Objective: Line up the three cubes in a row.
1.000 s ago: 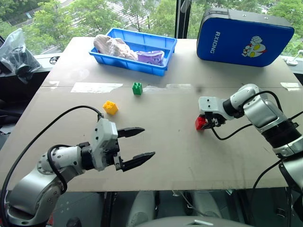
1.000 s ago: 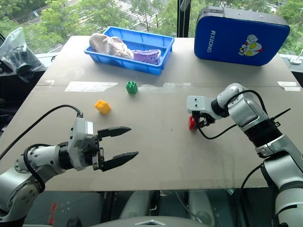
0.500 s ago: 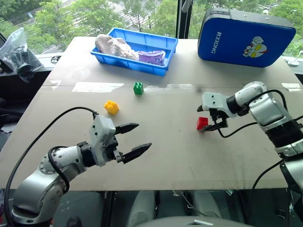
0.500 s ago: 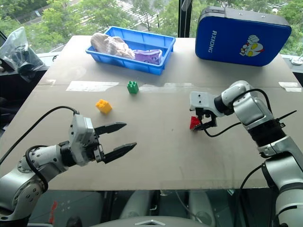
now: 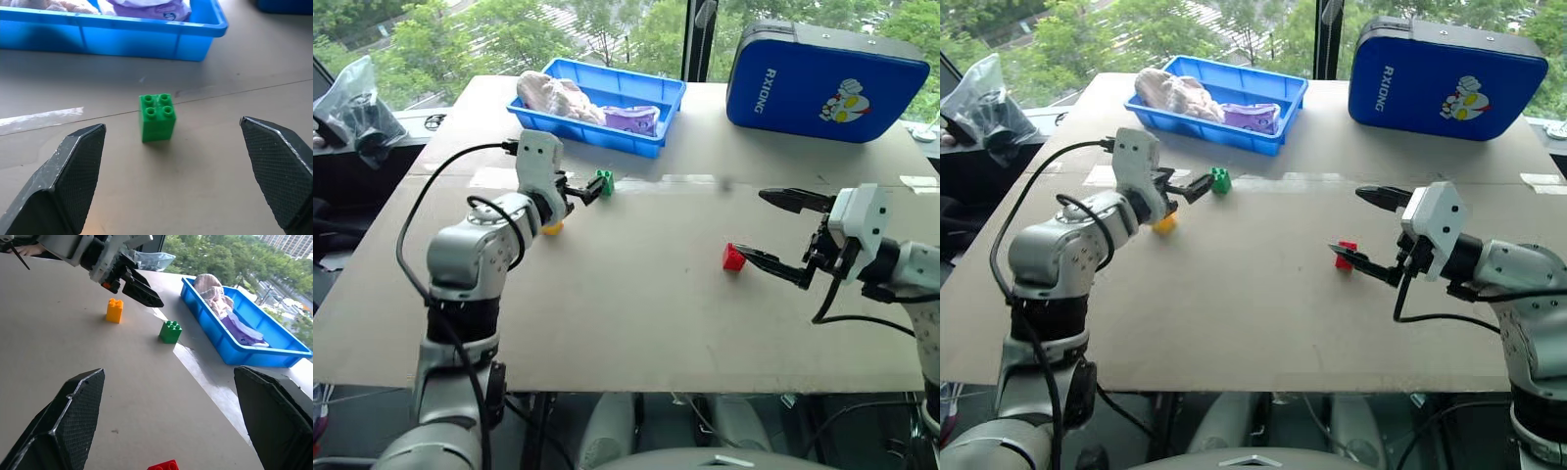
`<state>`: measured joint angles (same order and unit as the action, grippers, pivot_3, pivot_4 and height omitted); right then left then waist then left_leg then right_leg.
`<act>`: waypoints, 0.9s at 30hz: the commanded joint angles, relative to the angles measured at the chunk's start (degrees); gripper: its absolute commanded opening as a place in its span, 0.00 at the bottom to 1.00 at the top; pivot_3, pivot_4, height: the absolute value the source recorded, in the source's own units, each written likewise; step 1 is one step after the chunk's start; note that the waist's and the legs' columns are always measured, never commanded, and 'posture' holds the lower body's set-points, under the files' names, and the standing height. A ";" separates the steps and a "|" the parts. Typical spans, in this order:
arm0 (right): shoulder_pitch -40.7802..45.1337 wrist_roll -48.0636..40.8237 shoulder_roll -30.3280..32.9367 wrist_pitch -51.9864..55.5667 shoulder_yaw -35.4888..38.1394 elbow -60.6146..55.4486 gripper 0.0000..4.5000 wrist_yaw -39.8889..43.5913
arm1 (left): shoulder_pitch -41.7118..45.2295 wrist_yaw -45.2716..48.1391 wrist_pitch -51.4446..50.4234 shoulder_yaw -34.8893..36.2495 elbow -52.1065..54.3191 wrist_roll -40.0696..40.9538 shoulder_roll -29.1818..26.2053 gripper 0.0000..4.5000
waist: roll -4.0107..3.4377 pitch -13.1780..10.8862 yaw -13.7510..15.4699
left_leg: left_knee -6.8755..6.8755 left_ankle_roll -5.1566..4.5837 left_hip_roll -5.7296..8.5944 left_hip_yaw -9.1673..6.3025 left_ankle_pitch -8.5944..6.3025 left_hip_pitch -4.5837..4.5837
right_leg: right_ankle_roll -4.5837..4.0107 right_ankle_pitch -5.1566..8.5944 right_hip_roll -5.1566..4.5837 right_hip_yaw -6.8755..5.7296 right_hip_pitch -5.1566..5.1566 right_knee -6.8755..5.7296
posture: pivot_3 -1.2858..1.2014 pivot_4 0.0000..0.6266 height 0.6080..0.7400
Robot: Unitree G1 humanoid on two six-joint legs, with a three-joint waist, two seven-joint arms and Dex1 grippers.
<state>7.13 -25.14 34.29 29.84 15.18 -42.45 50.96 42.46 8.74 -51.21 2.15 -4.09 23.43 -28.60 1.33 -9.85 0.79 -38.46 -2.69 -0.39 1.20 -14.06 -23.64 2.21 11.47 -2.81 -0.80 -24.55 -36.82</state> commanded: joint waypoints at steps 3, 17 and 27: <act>-5.24 -3.17 1.00 -1.55 5.48 -8.03 0.97 -4.25 | 11.44 1.97 11.27 -3.69 -21.45 -8.51 4.66 1.00 | 0.05 -0.02 0.01 | 0.00 -0.01 0.03 -0.01 0.00 -0.06 | 0.00 0.00 -0.01 -0.03 -0.01 0.09 | 0.52 0.24 1.00; -12.85 -5.41 4.09 -0.89 9.39 -13.02 1.00 -11.00 | 21.62 10.61 26.31 -5.10 -51.29 -18.12 9.23 0.54 | 0.13 -0.06 0.02 | 0.00 -0.02 0.00 0.02 -0.01 -0.08 | 0.02 0.01 -0.01 -0.03 -0.02 0.08 | 0.52 0.24 1.00; -16.52 -6.58 5.32 -1.03 10.05 -14.44 1.00 -13.00 | 16.55 35.79 30.84 -4.62 -37.06 -13.15 4.52 0.29 | 0.13 -0.06 -0.17 | 0.01 -0.01 -0.06 0.02 -0.01 -0.09 | 0.01 0.01 -0.03 -0.04 -0.03 0.07 | 0.52 0.24 1.00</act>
<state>-9.12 -31.11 39.07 29.67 23.51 -54.85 38.50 59.31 37.86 -22.35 -2.01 -47.30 8.68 -22.76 1.46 -9.91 0.62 -38.43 -2.70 -0.48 1.25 -14.06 -23.73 2.22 11.48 -2.83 -0.81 -24.59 -36.74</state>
